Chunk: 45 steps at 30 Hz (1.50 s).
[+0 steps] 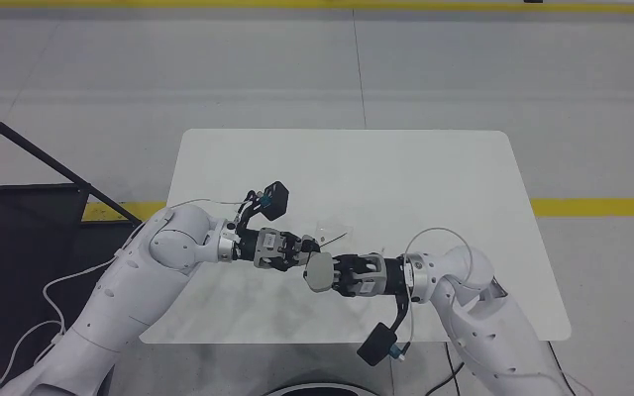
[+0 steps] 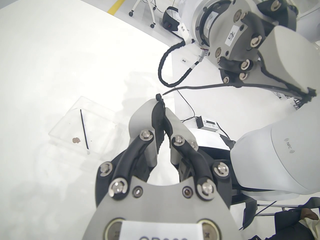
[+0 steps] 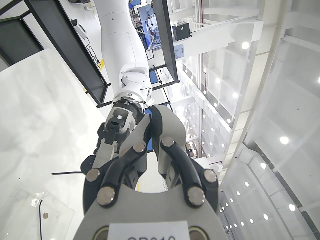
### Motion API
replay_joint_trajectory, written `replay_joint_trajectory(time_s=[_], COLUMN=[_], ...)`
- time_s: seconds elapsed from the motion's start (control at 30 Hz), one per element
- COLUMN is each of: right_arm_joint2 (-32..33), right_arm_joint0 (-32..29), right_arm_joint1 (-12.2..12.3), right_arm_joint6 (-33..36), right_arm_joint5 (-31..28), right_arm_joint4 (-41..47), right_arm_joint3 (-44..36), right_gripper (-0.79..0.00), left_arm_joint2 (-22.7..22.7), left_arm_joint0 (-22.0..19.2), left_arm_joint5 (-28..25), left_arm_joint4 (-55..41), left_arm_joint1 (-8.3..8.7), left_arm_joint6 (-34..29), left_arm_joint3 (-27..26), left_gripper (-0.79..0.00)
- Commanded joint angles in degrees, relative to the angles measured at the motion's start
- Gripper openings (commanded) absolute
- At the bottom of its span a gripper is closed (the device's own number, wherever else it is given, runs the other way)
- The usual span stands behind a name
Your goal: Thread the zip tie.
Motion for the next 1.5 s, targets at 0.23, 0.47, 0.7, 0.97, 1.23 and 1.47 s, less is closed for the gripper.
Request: replay_joint_trajectory(time_s=[0.23,0.47,0.7,0.97,1.23,1.47], right_arm_joint2=[-1.18,-1.70,-1.94,-2.38,-2.91,-3.08], right_arm_joint0=[0.71,1.15,1.23,1.25,1.30,1.37], right_arm_joint1=[0.46,0.81,1.25,1.93,2.60,3.20], right_arm_joint6=[0.16,0.81,1.28,0.99,1.28,1.15], right_arm_joint5=[0.21,0.46,0.32,-1.43,-3.79,-4.89], right_arm_joint4=[0.49,0.91,1.05,0.12,-0.65,-0.94], right_arm_joint3=[0.62,0.79,0.60,0.51,0.42,0.25], right_gripper=[-0.785,-0.785,-0.785,-0.785,-0.785,-0.785], left_arm_joint2=[0.00,0.00,0.00,0.00,0.00,-0.50], left_arm_joint0=[0.00,0.00,0.00,0.00,0.00,1.16], left_arm_joint5=[0.00,0.00,0.00,0.00,0.00,2.01], left_arm_joint4=[0.00,0.00,0.00,0.00,0.00,3.84], left_arm_joint1=[0.00,0.00,0.00,0.00,0.00,0.06], left_arm_joint6=[0.00,0.00,0.00,0.00,0.00,2.80], left_arm_joint3=[0.00,0.00,0.00,0.00,0.00,-1.87], left_gripper=[-0.785,-0.785,-0.785,-0.785,-0.785,-0.785])
